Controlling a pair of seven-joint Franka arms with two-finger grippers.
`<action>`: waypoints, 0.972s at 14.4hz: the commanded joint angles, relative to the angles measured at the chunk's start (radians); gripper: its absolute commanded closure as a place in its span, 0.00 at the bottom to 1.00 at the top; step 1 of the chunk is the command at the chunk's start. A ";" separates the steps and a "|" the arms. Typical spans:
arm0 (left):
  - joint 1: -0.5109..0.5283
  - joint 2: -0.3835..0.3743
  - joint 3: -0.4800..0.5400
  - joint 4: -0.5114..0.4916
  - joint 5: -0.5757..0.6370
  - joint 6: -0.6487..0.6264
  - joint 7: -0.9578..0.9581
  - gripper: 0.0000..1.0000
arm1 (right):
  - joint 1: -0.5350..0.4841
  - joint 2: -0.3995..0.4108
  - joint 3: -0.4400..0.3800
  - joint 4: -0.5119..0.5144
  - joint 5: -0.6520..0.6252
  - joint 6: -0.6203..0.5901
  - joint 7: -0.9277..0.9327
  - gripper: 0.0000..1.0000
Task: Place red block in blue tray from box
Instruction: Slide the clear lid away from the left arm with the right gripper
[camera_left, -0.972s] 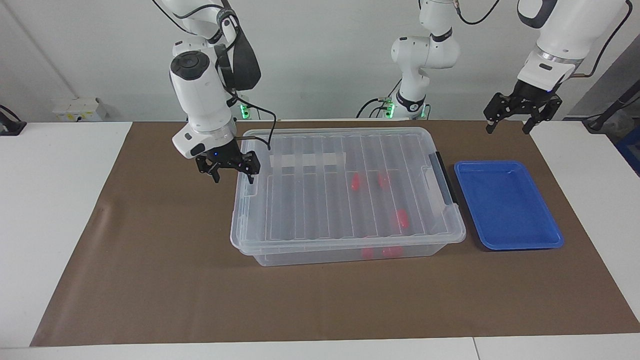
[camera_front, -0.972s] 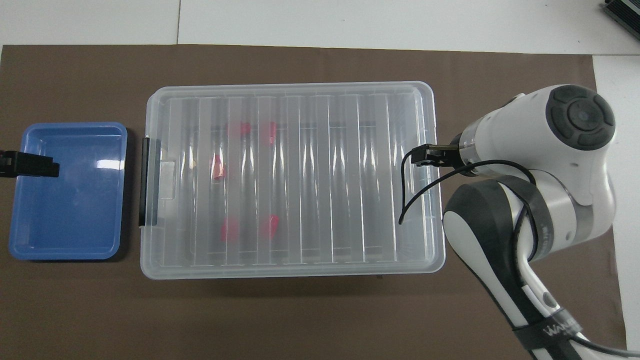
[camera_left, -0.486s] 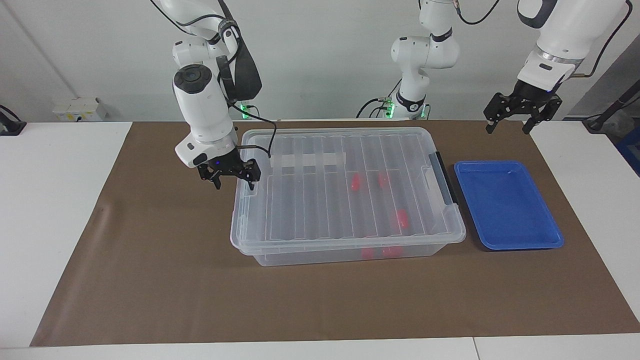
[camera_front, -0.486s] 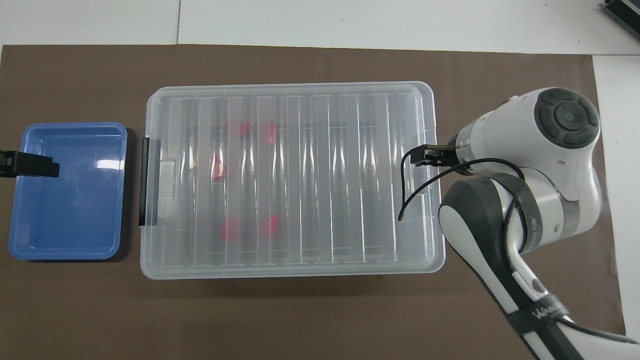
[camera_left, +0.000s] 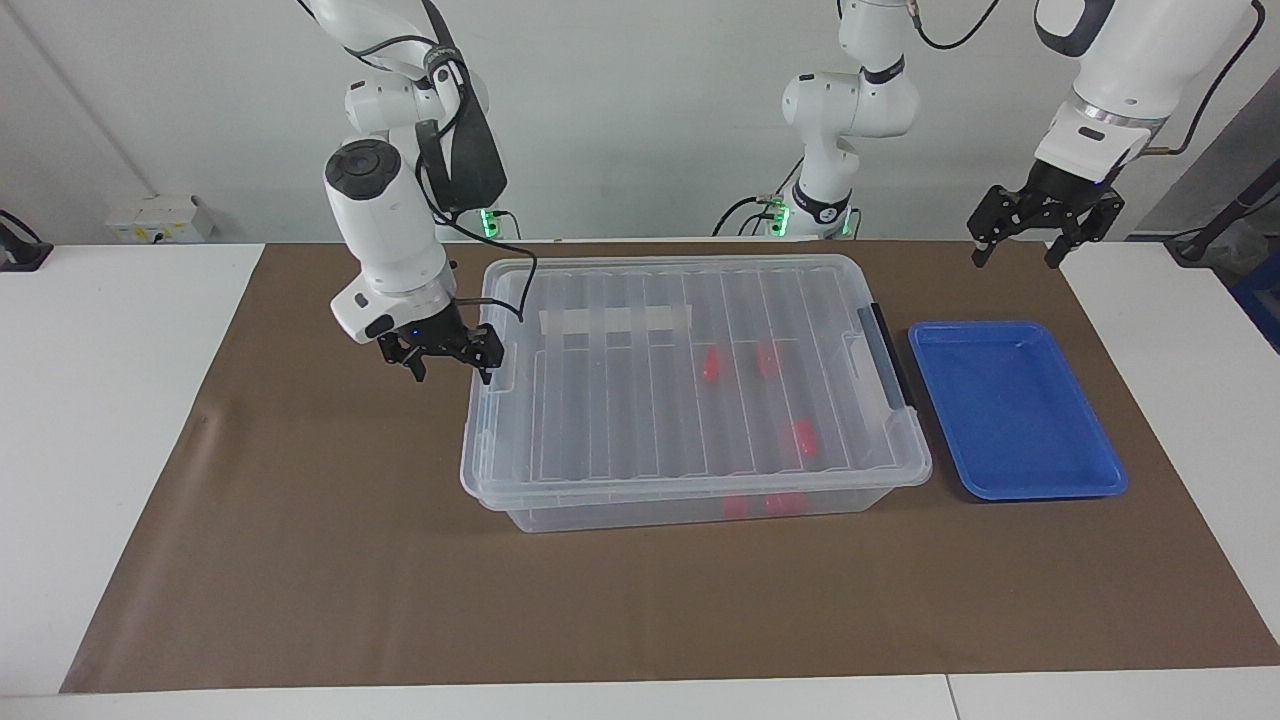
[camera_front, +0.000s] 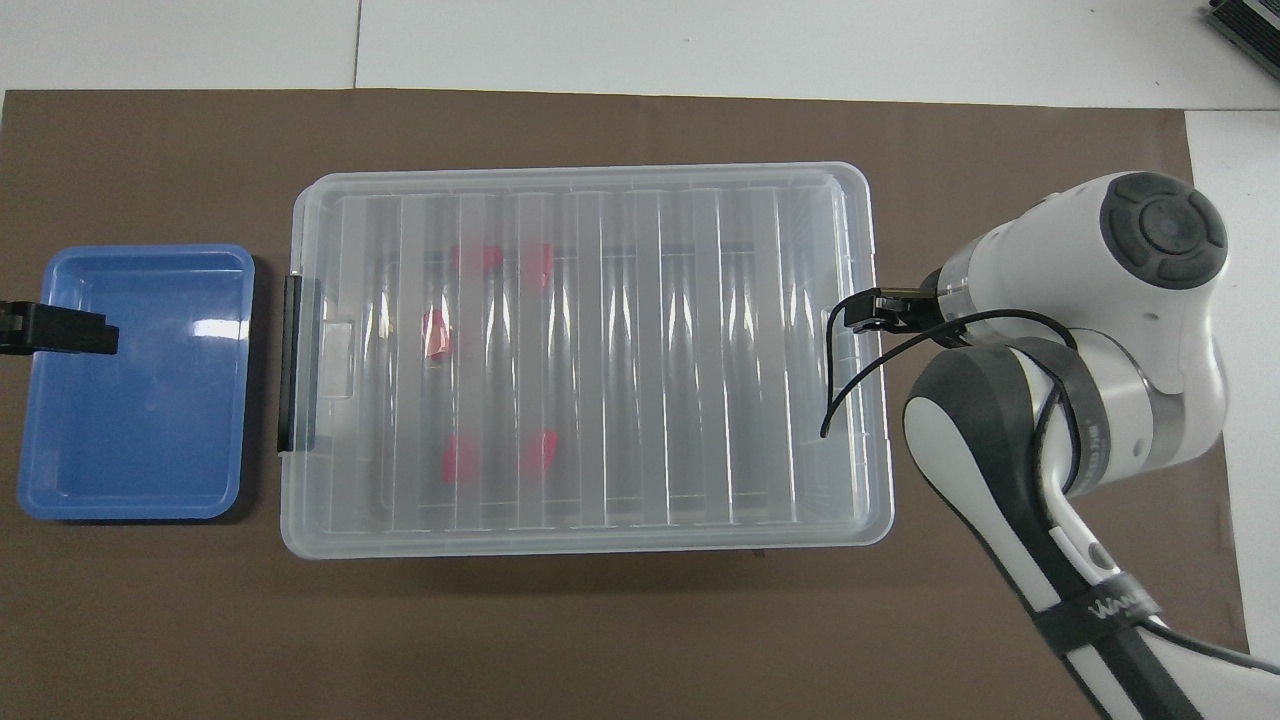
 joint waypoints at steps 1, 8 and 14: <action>-0.008 -0.016 0.005 -0.003 0.020 -0.017 -0.009 0.00 | -0.039 -0.037 0.006 -0.025 0.010 -0.034 -0.031 0.01; -0.008 -0.016 0.005 -0.003 0.018 -0.017 -0.009 0.00 | -0.140 -0.052 0.006 -0.063 0.012 -0.030 -0.153 0.01; -0.013 -0.016 0.002 -0.003 0.020 -0.018 -0.012 0.00 | -0.266 -0.055 0.006 -0.068 0.010 -0.028 -0.319 0.01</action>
